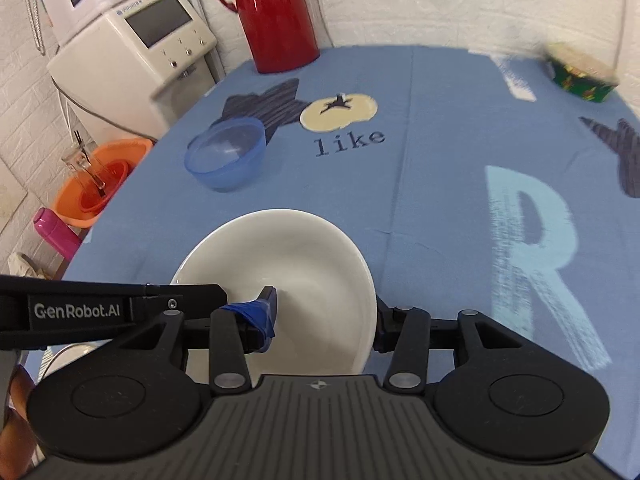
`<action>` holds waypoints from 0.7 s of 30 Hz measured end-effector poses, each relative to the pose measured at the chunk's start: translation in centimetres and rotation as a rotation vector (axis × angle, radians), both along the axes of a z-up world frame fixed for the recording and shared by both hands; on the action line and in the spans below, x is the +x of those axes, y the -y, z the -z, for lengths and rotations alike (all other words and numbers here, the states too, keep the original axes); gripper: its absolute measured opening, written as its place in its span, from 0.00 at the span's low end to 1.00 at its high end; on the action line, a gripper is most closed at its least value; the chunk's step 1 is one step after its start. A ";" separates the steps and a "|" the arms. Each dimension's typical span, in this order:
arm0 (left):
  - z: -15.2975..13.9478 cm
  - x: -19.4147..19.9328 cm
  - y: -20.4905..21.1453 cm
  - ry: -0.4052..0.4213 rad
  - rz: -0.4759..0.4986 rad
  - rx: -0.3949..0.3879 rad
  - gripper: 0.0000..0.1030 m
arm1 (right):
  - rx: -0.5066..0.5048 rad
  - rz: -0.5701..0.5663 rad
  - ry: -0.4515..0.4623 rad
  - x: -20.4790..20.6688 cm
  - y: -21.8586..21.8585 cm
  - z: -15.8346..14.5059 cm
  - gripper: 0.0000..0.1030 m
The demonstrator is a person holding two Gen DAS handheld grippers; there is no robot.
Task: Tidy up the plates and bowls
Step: 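Grasp the red bowl rim with the right tool and carry it to the steel bowl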
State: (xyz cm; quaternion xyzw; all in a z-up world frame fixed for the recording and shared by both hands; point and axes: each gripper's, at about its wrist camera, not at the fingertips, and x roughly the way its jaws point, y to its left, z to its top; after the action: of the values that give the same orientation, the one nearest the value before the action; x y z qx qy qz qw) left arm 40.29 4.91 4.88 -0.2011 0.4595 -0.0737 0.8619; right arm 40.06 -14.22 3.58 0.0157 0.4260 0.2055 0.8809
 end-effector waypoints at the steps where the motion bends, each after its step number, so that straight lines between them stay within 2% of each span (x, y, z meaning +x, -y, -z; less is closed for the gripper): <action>1: -0.5 -0.9 0.3 0.014 0.010 -0.006 0.00 | -0.001 0.008 0.022 -1.1 0.5 -0.6 0.32; 6: -2.0 -5.4 2.4 0.058 0.066 -0.012 0.00 | 0.013 0.058 0.084 -6.2 3.1 -1.6 0.32; 12: -1.8 -10.2 5.0 0.088 0.109 0.026 0.00 | 0.049 0.099 0.060 -12.0 4.8 0.0 0.37; 16: -1.2 -12.2 5.8 0.088 0.133 0.028 0.00 | 0.064 0.121 0.050 -13.8 5.6 0.7 0.38; 21: 0.3 -13.1 6.6 0.046 0.174 0.006 0.00 | 0.065 0.138 0.017 -15.0 7.0 1.4 0.38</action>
State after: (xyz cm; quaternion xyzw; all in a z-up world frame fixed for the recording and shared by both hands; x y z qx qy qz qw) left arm 27.19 -1.73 4.60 -0.1561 0.4554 -0.1516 0.8633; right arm 25.09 -21.23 2.22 0.0717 0.4094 0.1582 0.8957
